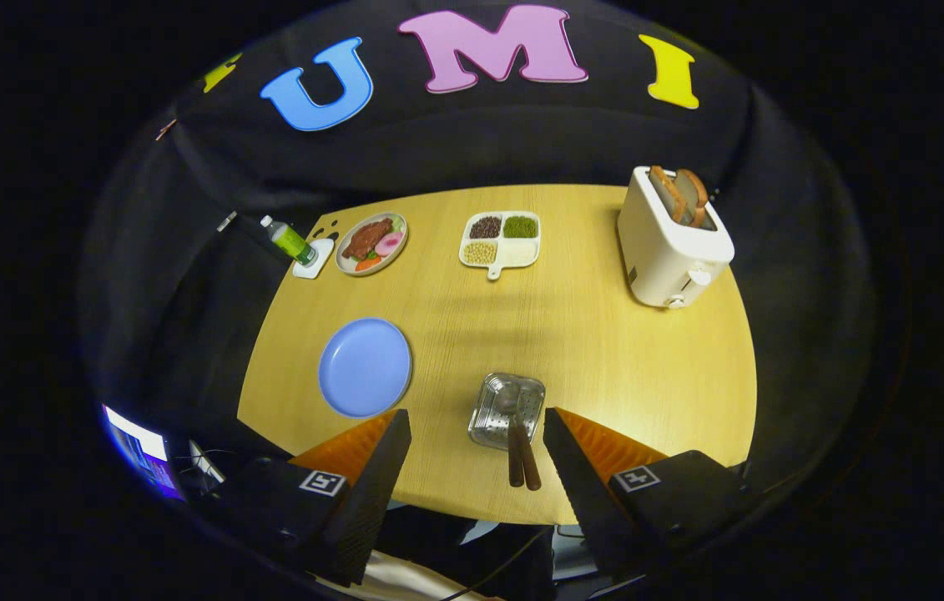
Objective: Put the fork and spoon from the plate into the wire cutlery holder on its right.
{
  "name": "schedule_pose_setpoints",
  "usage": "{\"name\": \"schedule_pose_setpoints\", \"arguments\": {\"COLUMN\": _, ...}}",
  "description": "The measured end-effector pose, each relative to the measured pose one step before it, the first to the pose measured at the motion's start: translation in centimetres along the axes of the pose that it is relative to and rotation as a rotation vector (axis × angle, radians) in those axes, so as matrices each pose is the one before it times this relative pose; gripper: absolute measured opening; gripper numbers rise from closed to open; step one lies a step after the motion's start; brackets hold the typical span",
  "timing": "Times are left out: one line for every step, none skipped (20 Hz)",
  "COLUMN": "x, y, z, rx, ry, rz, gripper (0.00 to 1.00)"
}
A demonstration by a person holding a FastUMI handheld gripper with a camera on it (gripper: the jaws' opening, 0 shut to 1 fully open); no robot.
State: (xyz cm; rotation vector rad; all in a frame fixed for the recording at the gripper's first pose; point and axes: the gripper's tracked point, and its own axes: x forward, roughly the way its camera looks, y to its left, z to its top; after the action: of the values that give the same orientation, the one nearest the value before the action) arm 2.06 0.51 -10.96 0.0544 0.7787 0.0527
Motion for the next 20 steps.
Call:
{"name": "schedule_pose_setpoints", "arguments": {"x": -0.504, "y": -0.083, "z": 0.505, "rx": -0.01566, "ry": -0.04799, "rz": -0.01168, "gripper": 1.00}}
{"name": "schedule_pose_setpoints", "arguments": {"x": -0.366, "y": -0.180, "z": 0.656, "rx": -0.00740, "ry": -0.05034, "rz": -0.00799, "gripper": 1.00}}
{"name": "schedule_pose_setpoints", "arguments": {"x": -0.462, "y": -0.004, "z": 0.661, "rx": 0.00207, "ry": -0.05152, "rz": -0.00576, "gripper": 0.99}}
{"name": "schedule_pose_setpoints", "arguments": {"x": -0.544, "y": 0.023, "z": 0.634, "rx": 0.00984, "ry": -0.05137, "rz": -0.00299, "gripper": 1.00}}
{"name": "schedule_pose_setpoints", "arguments": {"x": -0.463, "y": 0.065, "z": 0.673, "rx": 0.00988, "ry": -0.04945, "rz": -0.00078, "gripper": 0.99}}
{"name": "schedule_pose_setpoints", "arguments": {"x": -0.476, "y": -0.103, "z": 0.640, "rx": 0.00796, "ry": -0.04839, "rz": -0.00550, "gripper": 0.99}}
{"name": "schedule_pose_setpoints", "arguments": {"x": -0.502, "y": -0.182, "z": 0.750, "rx": 0.00218, "ry": -0.04681, "rz": -0.00846, "gripper": 0.99}}
{"name": "schedule_pose_setpoints", "arguments": {"x": -0.573, "y": -0.257, "z": 0.711, "rx": -0.00240, "ry": -0.04824, "rz": -0.01030, "gripper": 0.99}}
{"name": "schedule_pose_setpoints", "arguments": {"x": -0.483, "y": -0.245, "z": 0.730, "rx": -0.00826, "ry": -0.04846, "rz": -0.01027, "gripper": 0.99}}
{"name": "schedule_pose_setpoints", "arguments": {"x": -0.555, "y": -0.206, "z": 0.737, "rx": -0.00921, "ry": -0.04312, "rz": -0.01090, "gripper": 0.99}}
{"name": "schedule_pose_setpoints", "arguments": {"x": -0.458, "y": -0.239, "z": 0.610, "rx": -0.00839, "ry": -0.04036, "rz": -0.00997, "gripper": 0.99}}
{"name": "schedule_pose_setpoints", "arguments": {"x": -0.478, "y": -0.140, "z": 0.435, "rx": -0.00421, "ry": -0.03648, "rz": -0.00912, "gripper": 0.99}}
{"name": "schedule_pose_setpoints", "arguments": {"x": -0.593, "y": -0.277, "z": 0.489, "rx": 0.00335, "ry": -0.04324, "rz": -0.01172, "gripper": 0.99}}
{"name": "schedule_pose_setpoints", "arguments": {"x": -0.393, "y": -0.218, "z": 0.758, "rx": 0.00917, "ry": -0.06177, "rz": -0.01023, "gripper": 0.99}}
{"name": "schedule_pose_setpoints", "arguments": {"x": -0.463, "y": -0.399, "z": 0.366, "rx": 0.00274, "ry": -0.04050, "rz": -0.01302, "gripper": 0.99}}
{"name": "schedule_pose_setpoints", "arguments": {"x": -0.597, "y": -0.696, "z": -0.284, "rx": 0.00108, "ry": -0.02093, "rz": -0.01809, "gripper": 0.99}}
{"name": "schedule_pose_setpoints", "arguments": {"x": -0.388, "y": -0.397, "z": -0.413, "rx": -0.00265, "ry": -0.00358, "rz": -0.00836, "gripper": 0.99}}
{"name": "schedule_pose_setpoints", "arguments": {"x": -0.306, "y": -0.196, "z": -0.262, "rx": -0.00476, "ry": -0.00423, "rz": -0.00107, "gripper": 0.99}}
{"name": "schedule_pose_setpoints", "arguments": {"x": -0.231, "y": -0.211, "z": -0.215, "rx": -0.00674, "ry": -0.00464, "rz": 0.00113, "gripper": 0.99}}
{"name": "schedule_pose_setpoints", "arguments": {"x": -0.042, "y": -0.421, "z": -0.396, "rx": -0.01010, "ry": 0.00160, "rz": -0.00118, "gripper": 0.99}}
